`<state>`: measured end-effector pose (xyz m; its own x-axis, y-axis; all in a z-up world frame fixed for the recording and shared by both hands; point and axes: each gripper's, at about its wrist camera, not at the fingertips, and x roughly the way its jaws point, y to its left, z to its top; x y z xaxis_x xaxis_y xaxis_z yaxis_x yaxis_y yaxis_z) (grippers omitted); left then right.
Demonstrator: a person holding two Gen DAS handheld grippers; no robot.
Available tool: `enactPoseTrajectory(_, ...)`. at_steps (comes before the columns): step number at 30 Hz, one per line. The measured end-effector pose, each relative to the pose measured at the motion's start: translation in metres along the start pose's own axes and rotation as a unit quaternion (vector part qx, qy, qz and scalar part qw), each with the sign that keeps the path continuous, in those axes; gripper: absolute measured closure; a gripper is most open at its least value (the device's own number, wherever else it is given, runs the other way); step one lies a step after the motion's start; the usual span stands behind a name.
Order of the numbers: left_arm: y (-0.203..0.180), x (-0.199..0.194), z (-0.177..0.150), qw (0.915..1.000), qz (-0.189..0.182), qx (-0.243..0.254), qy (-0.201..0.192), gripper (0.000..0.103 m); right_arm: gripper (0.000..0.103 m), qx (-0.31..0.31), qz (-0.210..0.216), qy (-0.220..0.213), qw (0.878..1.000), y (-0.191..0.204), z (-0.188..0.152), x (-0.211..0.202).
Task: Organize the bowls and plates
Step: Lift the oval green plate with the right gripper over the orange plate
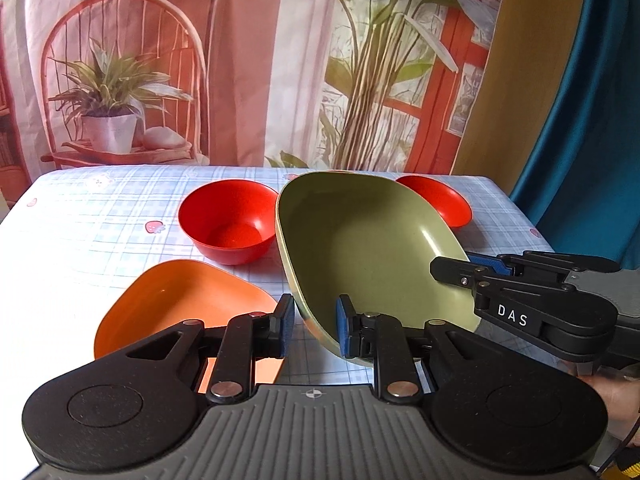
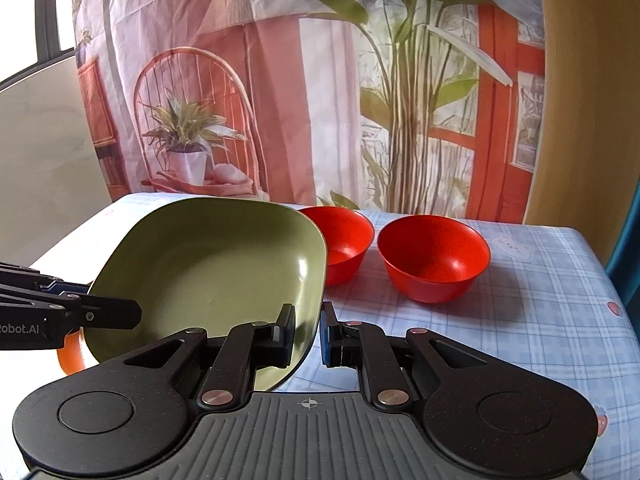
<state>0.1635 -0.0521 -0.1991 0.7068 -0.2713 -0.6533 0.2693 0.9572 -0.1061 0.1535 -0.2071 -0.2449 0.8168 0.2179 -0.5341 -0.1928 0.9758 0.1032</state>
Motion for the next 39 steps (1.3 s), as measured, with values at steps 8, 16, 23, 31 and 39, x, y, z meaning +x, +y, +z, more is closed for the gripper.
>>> enactPoseTrajectory(8, 0.015, -0.026, 0.003, 0.9995, 0.011, -0.013, -0.025, 0.078, 0.091, -0.019, 0.019, -0.005, 1.0, 0.026, 0.011, 0.002)
enactPoseTrajectory(16, 0.035, -0.04, -0.002, 0.9989, 0.022, -0.031, -0.026, 0.076, 0.091, -0.038, 0.041, -0.005, 0.998, 0.051, 0.022, 0.013)
enactPoseTrajectory(23, 0.054, -0.045, -0.012, 0.9979, 0.031, -0.053, -0.016, 0.075, 0.091, -0.06, 0.06, 0.0, 0.996, 0.073, 0.027, 0.029)
enactPoseTrajectory(31, 0.077, -0.043, -0.014, 0.9956, 0.043, -0.082, -0.012, 0.074, 0.091, -0.102, 0.075, 0.004, 0.992, 0.1, 0.038, 0.053)
enactPoseTrajectory(39, 0.084, -0.03, -0.033, 0.9934, 0.034, -0.109, 0.016, 0.074, 0.091, -0.131, 0.088, 0.028, 0.987, 0.112, 0.036, 0.076)
